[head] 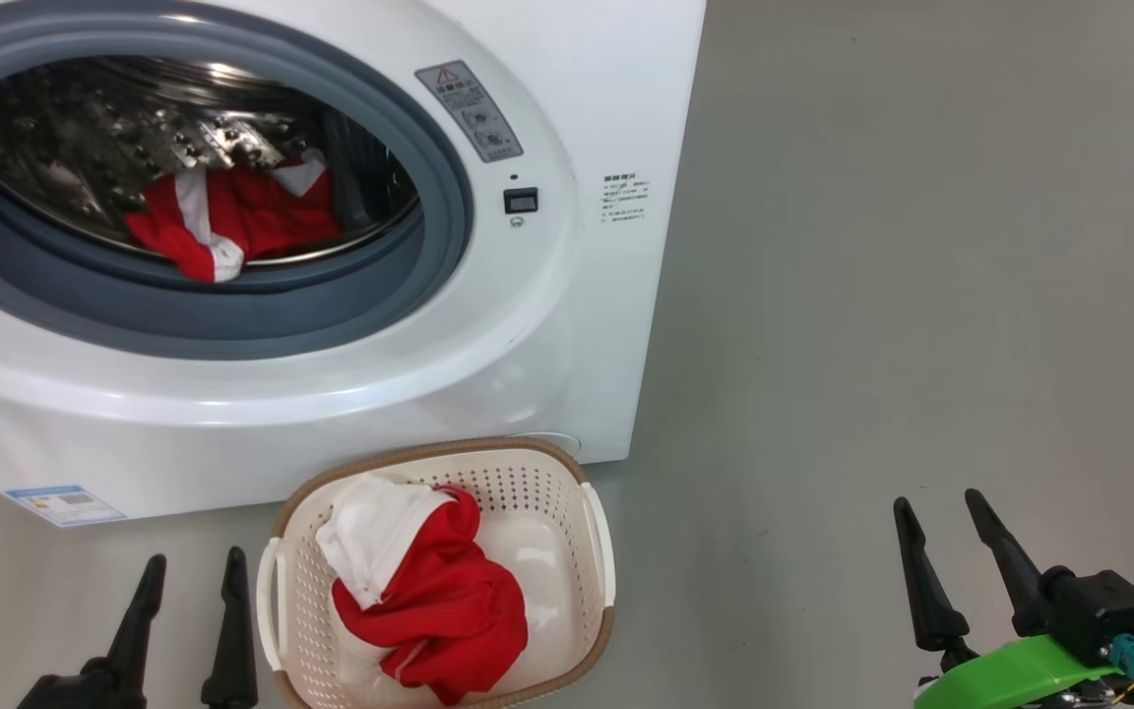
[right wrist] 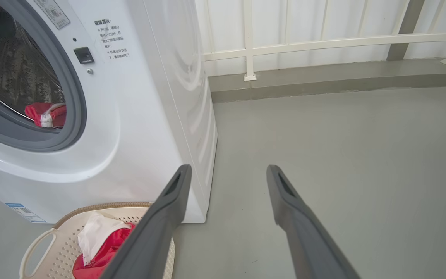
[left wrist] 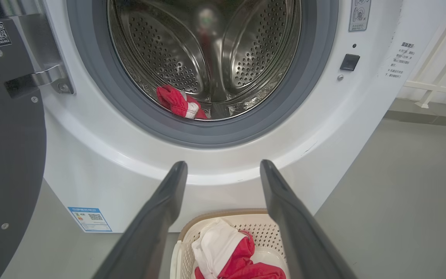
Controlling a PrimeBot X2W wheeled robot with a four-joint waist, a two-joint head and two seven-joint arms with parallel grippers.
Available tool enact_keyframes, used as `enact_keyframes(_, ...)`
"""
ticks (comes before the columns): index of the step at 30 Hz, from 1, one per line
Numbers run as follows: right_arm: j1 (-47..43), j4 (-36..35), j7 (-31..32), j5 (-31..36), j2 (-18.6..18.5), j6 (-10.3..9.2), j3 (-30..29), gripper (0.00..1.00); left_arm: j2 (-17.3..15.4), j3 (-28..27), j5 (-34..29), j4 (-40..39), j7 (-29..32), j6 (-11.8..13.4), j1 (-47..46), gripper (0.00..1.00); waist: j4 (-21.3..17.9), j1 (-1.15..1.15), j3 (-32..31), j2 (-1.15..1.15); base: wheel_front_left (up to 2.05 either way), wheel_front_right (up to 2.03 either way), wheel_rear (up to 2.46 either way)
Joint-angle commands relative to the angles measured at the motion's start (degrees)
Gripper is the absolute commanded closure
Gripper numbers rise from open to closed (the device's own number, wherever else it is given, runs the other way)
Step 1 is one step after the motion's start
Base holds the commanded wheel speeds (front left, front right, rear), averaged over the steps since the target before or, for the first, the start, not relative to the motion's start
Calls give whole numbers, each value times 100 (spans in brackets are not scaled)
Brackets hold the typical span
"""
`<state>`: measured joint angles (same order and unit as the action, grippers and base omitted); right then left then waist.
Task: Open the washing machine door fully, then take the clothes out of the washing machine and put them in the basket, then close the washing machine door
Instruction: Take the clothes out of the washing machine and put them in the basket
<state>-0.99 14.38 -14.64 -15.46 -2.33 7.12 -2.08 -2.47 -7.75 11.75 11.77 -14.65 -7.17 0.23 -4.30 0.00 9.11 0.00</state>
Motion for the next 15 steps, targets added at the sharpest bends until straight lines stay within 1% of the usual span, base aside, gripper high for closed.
enact_keyframes(1,44,-137,-36,95,-54,36,152,0,-42,-184,36,-144,-35,-19,-39,0,-6,0,5,0,0,0,0)
enact_keyframes(8,166,-149,-36,49,-54,36,130,0,-42,-117,-1,47,-35,20,-430,0,30,0,167,0,0,0,0)
enact_keyframes(11,253,-161,-36,25,-54,36,155,0,-42,-96,-91,246,-35,78,-857,0,62,0,318,0,0,0,0)
enact_keyframes(15,475,-208,-36,-2,-54,36,221,0,-52,-83,-362,520,-35,85,-1627,0,33,0,630,0,0,0,0)
